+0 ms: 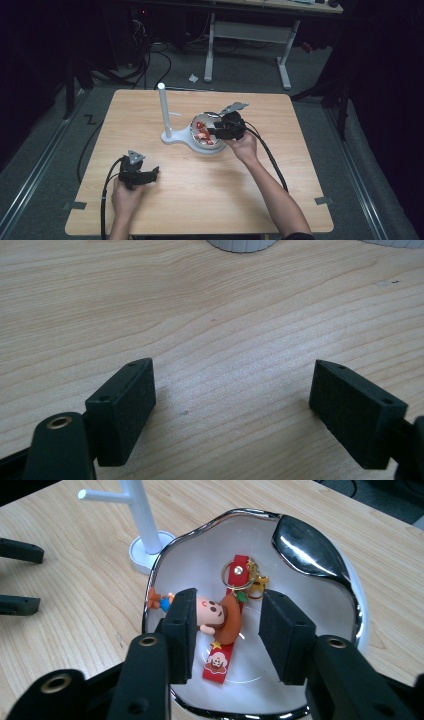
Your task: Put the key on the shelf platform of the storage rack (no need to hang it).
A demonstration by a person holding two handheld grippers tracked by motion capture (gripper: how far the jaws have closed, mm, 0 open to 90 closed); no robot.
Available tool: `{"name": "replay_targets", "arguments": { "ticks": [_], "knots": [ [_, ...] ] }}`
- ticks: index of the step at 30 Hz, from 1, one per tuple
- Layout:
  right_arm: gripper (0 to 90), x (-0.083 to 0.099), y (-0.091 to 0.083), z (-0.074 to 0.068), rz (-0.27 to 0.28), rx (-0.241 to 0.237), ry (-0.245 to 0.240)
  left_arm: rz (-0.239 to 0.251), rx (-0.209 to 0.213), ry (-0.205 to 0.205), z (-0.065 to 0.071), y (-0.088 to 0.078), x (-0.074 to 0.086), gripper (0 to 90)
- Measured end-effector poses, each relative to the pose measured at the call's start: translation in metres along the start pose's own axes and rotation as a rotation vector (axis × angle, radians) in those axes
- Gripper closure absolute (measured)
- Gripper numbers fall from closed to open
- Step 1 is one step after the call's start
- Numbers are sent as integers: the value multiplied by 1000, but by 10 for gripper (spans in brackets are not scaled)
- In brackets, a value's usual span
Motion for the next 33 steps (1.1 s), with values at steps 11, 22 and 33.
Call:
{"name": "replay_targets", "arguments": {
  "ticks": [11,22,33],
  "knots": [
    [468,1,-13,8,32,-5,34,1,-1,-1,0,0,0,190],
    [485,3,-31,12,66,-3,56,1,-1,-1,0,0,0,190],
    [470,6,-47,18,118,21,81,1,0,-1,0,0,0,190]
  ]
}}
Point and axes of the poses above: each handheld gripper's, and its own axes: y roughly forward along the jaws, x roughly out of its underside, z roughly to its right, the point moved 5 cm from there along y, roughly forward along the jaws, and after that the axes turned 10 degrees about y, right-handed, at the moved point
